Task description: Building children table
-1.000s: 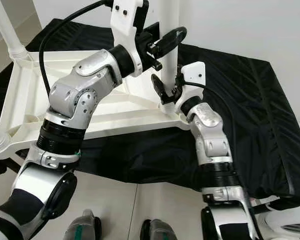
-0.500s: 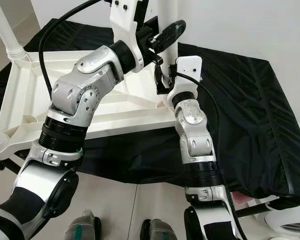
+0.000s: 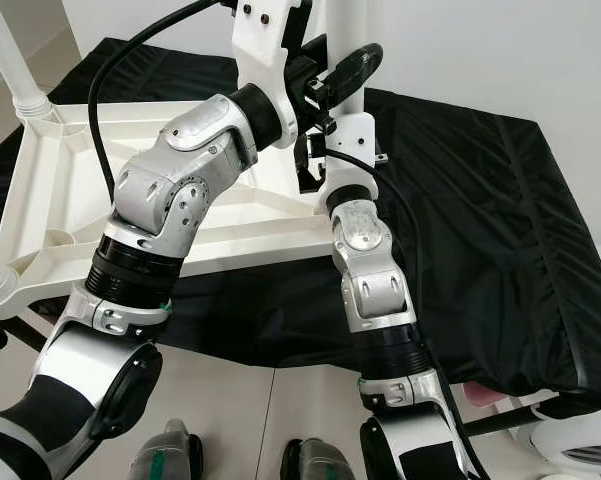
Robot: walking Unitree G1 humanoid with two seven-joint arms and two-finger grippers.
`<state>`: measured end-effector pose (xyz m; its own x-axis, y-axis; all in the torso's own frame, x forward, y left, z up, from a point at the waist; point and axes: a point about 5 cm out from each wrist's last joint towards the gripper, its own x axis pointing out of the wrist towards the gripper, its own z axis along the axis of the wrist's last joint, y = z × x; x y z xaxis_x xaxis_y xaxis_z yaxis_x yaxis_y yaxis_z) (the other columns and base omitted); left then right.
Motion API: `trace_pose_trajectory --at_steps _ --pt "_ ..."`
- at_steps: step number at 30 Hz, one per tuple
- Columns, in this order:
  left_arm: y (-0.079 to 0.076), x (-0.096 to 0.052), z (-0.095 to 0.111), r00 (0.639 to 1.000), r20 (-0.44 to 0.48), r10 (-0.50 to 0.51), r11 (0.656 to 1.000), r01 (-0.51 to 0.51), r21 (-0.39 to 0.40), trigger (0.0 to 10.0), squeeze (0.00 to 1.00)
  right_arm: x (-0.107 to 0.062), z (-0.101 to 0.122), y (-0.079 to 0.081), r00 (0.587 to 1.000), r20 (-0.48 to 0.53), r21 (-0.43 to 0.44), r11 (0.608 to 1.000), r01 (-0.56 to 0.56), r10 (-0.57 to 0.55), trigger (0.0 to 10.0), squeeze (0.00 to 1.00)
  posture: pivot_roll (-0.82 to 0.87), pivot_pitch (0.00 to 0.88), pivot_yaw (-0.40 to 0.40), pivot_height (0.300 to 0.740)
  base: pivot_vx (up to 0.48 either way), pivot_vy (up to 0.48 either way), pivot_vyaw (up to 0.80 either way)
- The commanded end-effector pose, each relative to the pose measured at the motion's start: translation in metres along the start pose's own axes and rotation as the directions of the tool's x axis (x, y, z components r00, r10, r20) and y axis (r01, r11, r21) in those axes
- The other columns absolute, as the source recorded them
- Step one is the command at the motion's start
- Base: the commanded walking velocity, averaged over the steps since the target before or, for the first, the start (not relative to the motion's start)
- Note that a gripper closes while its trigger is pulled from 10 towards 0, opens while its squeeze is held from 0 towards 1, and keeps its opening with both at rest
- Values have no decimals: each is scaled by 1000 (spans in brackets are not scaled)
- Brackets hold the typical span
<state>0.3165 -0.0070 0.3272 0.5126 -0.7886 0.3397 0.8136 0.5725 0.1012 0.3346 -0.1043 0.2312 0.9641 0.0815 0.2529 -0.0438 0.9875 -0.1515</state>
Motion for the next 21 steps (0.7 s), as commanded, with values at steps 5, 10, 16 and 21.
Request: trace_pose_trajectory --at_steps 5,10,16,21 --pt "-5 3 -1 1000 1 -5 1000 5 18 10000 0 -3 2 -8 994 -34 -29 994 101 -102 10000 0 55 16 -86 740 0 0 0" --pt "-3 4 -2 1000 0 10 1000 -10 23 10000 0 -5 0 -17 973 -55 -62 973 220 -224 10000 0 56 18 -87 740 0 0 0" --pt "-3 4 -2 1000 3 15 1000 -15 25 10000 0 -7 -1 -18 965 -65 -64 966 249 -253 8392 0 57 23 -87 740 0 0 0" --pt "-2 4 -1 1000 5 17 1000 -17 25 10000 0 -8 -1 -18 965 -67 -67 967 248 -252 4980 0 56 26 -87 740 0 0 0"
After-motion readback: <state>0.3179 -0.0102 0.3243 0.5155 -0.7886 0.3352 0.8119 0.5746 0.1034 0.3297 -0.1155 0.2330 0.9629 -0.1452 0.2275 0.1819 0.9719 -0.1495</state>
